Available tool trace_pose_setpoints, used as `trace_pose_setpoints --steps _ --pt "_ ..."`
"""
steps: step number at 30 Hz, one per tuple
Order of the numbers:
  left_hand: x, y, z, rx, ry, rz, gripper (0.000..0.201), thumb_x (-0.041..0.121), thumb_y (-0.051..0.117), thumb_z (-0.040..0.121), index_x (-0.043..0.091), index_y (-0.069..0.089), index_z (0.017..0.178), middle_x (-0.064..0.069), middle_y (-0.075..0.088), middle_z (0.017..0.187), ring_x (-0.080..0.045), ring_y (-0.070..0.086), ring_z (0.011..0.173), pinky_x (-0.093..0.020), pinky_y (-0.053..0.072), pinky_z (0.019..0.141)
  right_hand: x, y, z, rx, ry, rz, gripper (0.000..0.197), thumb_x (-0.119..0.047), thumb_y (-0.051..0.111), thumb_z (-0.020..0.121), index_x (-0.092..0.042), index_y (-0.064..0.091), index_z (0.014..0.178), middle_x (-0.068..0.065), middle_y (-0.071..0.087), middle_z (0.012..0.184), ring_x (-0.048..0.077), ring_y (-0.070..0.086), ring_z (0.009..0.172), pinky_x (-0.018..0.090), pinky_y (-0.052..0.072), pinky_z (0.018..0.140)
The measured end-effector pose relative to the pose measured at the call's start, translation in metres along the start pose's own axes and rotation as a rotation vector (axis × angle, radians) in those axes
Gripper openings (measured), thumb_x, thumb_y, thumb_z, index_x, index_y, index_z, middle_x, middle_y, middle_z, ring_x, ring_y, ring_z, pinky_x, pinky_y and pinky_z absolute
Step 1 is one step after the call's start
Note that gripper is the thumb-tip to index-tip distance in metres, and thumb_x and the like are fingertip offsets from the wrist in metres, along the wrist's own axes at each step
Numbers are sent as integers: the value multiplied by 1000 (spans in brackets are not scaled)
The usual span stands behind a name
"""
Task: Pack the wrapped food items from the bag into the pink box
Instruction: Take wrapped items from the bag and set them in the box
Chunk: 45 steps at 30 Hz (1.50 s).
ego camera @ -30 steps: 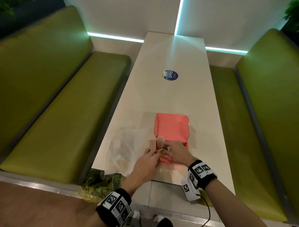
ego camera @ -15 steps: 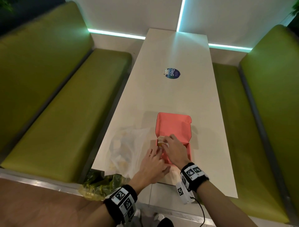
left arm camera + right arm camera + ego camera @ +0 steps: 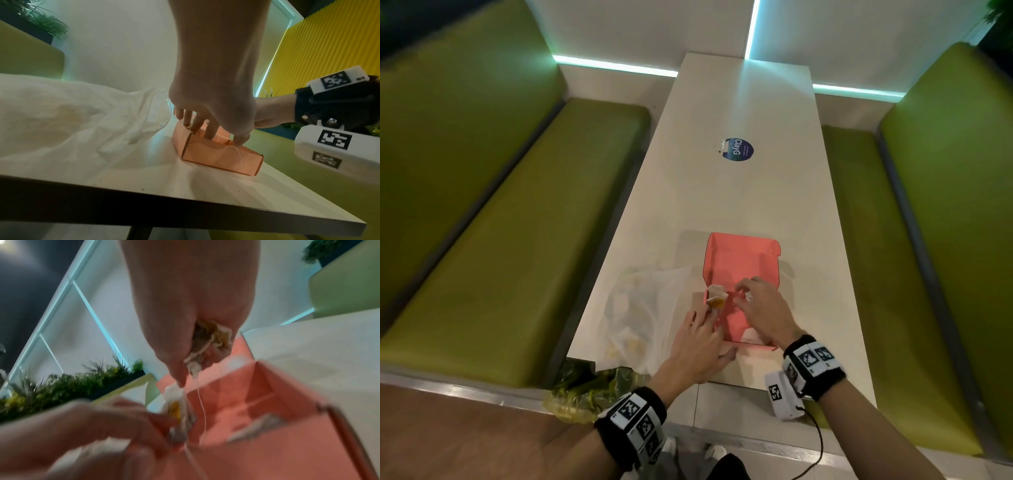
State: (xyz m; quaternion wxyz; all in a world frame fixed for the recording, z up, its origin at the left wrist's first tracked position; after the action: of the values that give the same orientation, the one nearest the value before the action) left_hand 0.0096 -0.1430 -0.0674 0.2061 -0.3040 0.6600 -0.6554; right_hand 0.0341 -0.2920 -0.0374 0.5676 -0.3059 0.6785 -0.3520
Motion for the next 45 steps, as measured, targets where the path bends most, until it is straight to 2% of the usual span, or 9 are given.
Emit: trace_pose_setpoints --steps 5,10,18,23,26,31,35,41,45 --pt "0 -9 -4 147 -7 -8 39 50 43 85 19 66 76 -5 66 118 -28 61 106 -37 50 73 14 -9 -9 -369 31 -217 20 -15 64 91 -21 68 109 1 64 117 19 64 97 35 54 84" --pt "2 -2 -5 178 -46 -26 15 34 58 86 22 67 83 1 65 111 -24 58 102 -36 44 72 12 6 -15 -455 4 -483 29 -6 55 91 -18 66 115 7 63 121 27 64 104 37 53 82" --pt "-2 -4 -7 200 -48 -113 9 29 69 81 22 66 85 1 67 112 -24 63 98 -35 48 71 11 13 -22 -409 -34 -527 23 -37 66 91 -18 57 101 5 64 110 28 64 98 38 51 79" --pt "-11 -32 1 252 -78 -452 37 42 40 95 20 62 115 4 60 126 -20 52 112 -33 47 87 3 -27 -32 -231 14 -9 25 -45 63 90 -21 56 86 -5 65 90 17 60 79 30 48 68" --pt "-16 -58 11 267 -146 -842 34 42 46 100 19 61 121 5 61 119 -13 55 104 -29 49 88 -13 -55 -40 -54 -47 269 19 -35 71 88 -20 62 82 -7 66 79 9 60 75 20 45 68" --pt "-12 -101 22 343 -141 -1159 4 20 64 96 19 66 92 22 62 80 -7 59 71 -51 57 63 -30 -79 -47 120 -83 515 11 -18 75 87 -17 64 83 -6 66 78 5 59 71 22 47 66" --pt "-10 -117 22 387 -153 -1223 5 21 64 93 17 66 89 20 63 77 -11 59 72 -53 56 63 -29 -79 -53 179 -70 600 12 -15 77 84 -19 66 88 -8 68 84 8 64 79 26 50 74" --pt "-13 -125 19 440 -115 -1136 12 12 62 97 18 61 86 18 60 78 -4 56 76 -14 39 60 -17 -57 -69 92 -44 494 14 -11 78 82 -19 69 90 -12 70 85 2 65 84 19 46 79" --pt "-16 -122 19 413 -87 -1056 7 10 62 95 11 62 89 20 58 76 -2 53 73 -14 37 58 -24 -80 -71 199 -52 521 15 -24 80 81 -24 68 91 -11 70 86 5 66 83 21 50 77"
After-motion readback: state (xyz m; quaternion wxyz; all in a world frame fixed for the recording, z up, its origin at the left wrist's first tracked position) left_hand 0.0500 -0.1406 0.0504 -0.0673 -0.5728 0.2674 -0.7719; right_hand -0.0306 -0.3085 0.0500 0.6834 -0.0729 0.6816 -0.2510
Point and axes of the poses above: each hand's wrist, its own z-axis towards the middle knuckle, its own y-axis out of the palm, x = y × z, the point moved 5 cm from there along z, towards the middle knuckle
